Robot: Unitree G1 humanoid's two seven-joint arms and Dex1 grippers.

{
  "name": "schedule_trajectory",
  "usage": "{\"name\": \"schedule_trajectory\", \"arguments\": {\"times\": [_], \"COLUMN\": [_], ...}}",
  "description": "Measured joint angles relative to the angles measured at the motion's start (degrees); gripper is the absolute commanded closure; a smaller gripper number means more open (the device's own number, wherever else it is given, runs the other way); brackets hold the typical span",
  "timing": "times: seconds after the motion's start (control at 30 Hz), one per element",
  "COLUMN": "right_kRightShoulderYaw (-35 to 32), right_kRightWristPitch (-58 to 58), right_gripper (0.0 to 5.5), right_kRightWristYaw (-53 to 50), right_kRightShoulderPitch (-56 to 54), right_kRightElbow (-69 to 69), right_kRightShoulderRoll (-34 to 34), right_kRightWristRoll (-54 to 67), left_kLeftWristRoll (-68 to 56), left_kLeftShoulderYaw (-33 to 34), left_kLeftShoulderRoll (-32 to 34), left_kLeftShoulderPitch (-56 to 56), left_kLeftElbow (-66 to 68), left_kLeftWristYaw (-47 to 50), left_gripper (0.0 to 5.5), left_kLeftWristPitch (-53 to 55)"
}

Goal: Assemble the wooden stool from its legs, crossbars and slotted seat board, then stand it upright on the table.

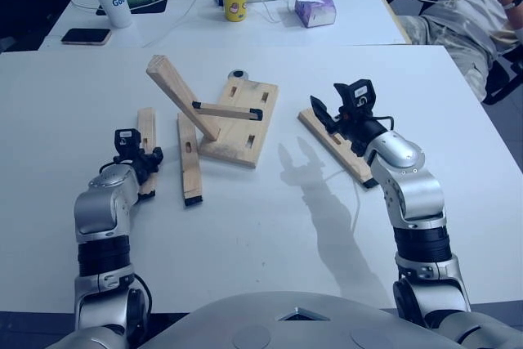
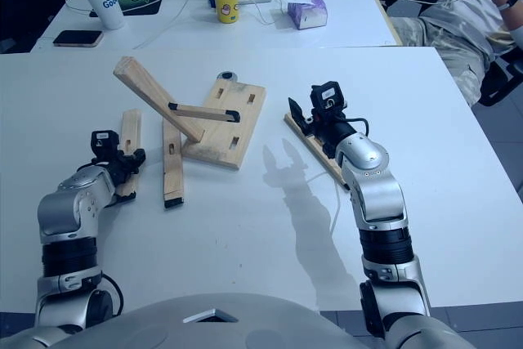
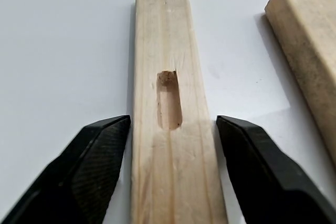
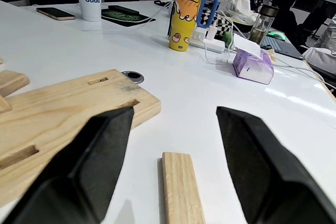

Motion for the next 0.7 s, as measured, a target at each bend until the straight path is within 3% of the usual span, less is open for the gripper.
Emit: {"name": "schedule_trajectory", "arguments": {"times": [0.17, 0.5, 0.7], "right_kRightShoulderYaw": [0.04, 0.18, 0.12], "right_kRightWristPitch": [0.00, -0.02, -0.43], "right_gripper": [2.58, 2.58, 2.58], "right_kRightWristYaw": [0.00, -0.01, -0.09], "right_kRightShoulderPitch": [0.00, 0.00, -0.73], "right_kRightElbow": [0.00, 0.01, 0.26], "right_kRightShoulderRoll": [-0.01, 0.00, 0.06], "right_kRightWristRoll": [-0.01, -0.07, -0.06], "left_kLeftWristRoll": [0.36, -0.16, -0.08], "left_kLeftShoulderYaw": [-0.94, 0.29, 1.64], "left_kLeftShoulderRoll": [0.25, -0.27, -1.11], "left_kLeftShoulderPitch": [0.30, 0.27, -2.80], "left_kLeftElbow": [-0.17, 0.51, 0.68], "left_kLeftWristYaw": [-0.89, -1.27, -0.48], "left_gripper": [3.44, 3.44, 3.44], "left_kLeftWristPitch": [-0.73, -2.33, -13.97]}}
